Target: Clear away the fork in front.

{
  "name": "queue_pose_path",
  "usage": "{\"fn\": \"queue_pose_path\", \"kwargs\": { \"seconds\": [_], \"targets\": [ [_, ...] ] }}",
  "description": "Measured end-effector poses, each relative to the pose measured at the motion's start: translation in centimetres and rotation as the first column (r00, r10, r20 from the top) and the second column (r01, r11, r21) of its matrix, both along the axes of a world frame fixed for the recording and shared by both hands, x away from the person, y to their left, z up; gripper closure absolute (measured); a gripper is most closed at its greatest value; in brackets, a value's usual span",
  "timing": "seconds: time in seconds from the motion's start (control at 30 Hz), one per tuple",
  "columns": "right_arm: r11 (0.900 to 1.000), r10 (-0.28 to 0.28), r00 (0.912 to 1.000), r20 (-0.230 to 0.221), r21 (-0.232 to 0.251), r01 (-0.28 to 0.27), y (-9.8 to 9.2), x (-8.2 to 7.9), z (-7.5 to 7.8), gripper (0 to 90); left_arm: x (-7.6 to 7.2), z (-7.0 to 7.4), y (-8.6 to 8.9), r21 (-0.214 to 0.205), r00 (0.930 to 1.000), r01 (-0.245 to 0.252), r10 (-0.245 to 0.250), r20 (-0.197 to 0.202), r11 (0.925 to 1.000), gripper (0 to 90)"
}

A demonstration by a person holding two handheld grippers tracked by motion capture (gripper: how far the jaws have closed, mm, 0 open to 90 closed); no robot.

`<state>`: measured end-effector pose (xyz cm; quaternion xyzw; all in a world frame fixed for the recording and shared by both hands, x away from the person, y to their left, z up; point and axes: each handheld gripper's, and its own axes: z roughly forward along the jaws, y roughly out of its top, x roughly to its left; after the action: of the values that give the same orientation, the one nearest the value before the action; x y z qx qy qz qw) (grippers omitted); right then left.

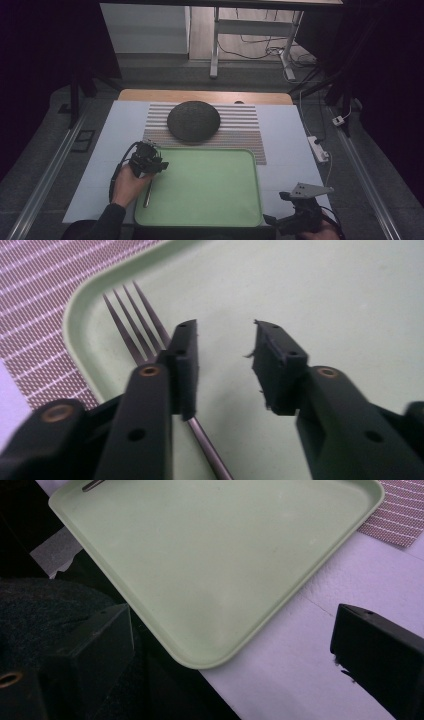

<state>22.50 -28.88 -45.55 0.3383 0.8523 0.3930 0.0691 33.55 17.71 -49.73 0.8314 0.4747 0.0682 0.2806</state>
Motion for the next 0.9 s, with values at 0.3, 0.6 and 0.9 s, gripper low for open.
{"fn": "queue_pose_path", "kwargs": {
  "seconds": [0.3,0.6,0.9],
  "targets": [
    [1.0000,-0.002,1.0000,0.000,-0.002,0.002,0.0,0.0,0.0,3.6,-1.7,1.8,1.0,-0.092,0.9965,0.067,-0.062,0.056,0.9935,34.0],
    [0.9999,-0.009,1.0000,-0.001,-0.007,0.008,0.0,0.0,0.0,3.6,-5.3,2.8,3.5,-0.200,0.9942,0.083,-0.068,0.084,0.9763,19.7],
    [0.9998,-0.014,0.9999,-0.005,-0.015,0.014,0.1,0.0,-0.1,3.6,-9.0,2.8,6.7,-0.252,0.9918,0.050,-0.018,0.126,0.9665,6.3]
  ]
}}
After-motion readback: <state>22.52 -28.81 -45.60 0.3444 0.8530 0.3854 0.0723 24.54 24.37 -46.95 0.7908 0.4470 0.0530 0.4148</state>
